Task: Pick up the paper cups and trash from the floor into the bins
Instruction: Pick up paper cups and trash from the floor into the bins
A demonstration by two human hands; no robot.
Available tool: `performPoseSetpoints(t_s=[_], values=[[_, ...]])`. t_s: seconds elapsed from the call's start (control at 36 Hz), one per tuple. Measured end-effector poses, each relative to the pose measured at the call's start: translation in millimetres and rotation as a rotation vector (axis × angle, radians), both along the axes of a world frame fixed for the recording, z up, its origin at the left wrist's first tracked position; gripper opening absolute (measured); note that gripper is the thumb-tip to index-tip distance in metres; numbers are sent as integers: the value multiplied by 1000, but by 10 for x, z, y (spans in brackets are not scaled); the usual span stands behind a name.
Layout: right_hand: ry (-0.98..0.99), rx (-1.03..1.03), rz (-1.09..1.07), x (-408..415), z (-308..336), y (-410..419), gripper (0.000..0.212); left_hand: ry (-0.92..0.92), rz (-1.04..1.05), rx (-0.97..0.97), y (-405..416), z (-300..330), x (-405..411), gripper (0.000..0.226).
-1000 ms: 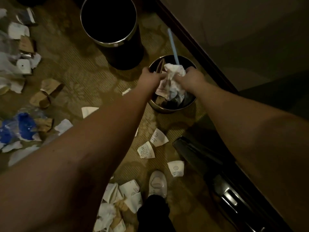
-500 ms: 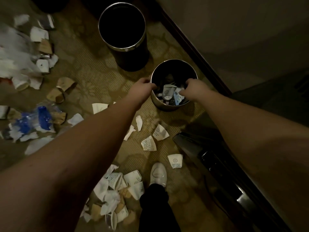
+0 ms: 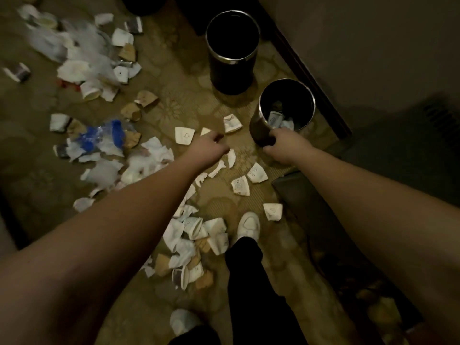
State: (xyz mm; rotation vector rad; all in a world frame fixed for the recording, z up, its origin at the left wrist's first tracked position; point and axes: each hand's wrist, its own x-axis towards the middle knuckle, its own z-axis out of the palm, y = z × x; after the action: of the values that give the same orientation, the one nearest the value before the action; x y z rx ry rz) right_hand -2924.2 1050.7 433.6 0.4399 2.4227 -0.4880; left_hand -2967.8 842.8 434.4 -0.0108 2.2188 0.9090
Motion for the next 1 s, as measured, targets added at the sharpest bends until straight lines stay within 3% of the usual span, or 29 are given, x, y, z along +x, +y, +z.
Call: performPoseSetpoints(t_s=[0.31,0.47,0.78,1.0], values=[[-9,13,111,1096,391,-1440,58,89,-38,-120,-1612,538,1264,43],[-65,-3,188,1904,426,-1990,54,71,-57,-147,-2359,514,1919,52],[-351,-64,162,3119,-254,-2429,54,-139,49,-151,-3013,-336,3119,50],[-516,-100,294,3571,-1156,-2320,40,-313,165,-139,-2924,-1203,3810,43]])
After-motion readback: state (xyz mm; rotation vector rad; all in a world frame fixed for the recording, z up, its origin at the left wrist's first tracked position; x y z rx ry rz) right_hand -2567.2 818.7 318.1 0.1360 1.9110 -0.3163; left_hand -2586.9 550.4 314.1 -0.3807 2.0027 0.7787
